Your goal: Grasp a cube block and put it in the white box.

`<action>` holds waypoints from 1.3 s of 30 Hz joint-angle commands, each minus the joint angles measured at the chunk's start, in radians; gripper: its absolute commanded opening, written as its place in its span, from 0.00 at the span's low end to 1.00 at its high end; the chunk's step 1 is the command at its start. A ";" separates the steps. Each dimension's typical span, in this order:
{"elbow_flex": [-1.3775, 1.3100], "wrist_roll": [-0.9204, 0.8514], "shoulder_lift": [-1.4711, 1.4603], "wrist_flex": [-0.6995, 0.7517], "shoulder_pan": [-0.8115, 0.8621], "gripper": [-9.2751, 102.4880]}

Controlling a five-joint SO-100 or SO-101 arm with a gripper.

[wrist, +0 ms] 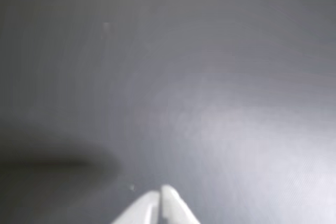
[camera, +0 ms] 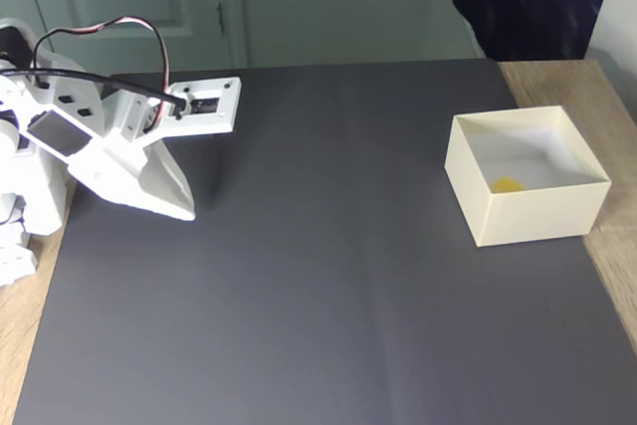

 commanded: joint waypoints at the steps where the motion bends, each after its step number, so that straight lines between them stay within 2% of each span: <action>1: -0.002 -0.009 0.006 0.012 -0.003 0.08; 11: 0.032 -0.031 0.006 0.107 0.003 0.08; 22: 0.032 -0.215 0.006 0.147 -0.020 0.08; 39: 0.032 -0.225 0.006 0.147 -0.005 0.09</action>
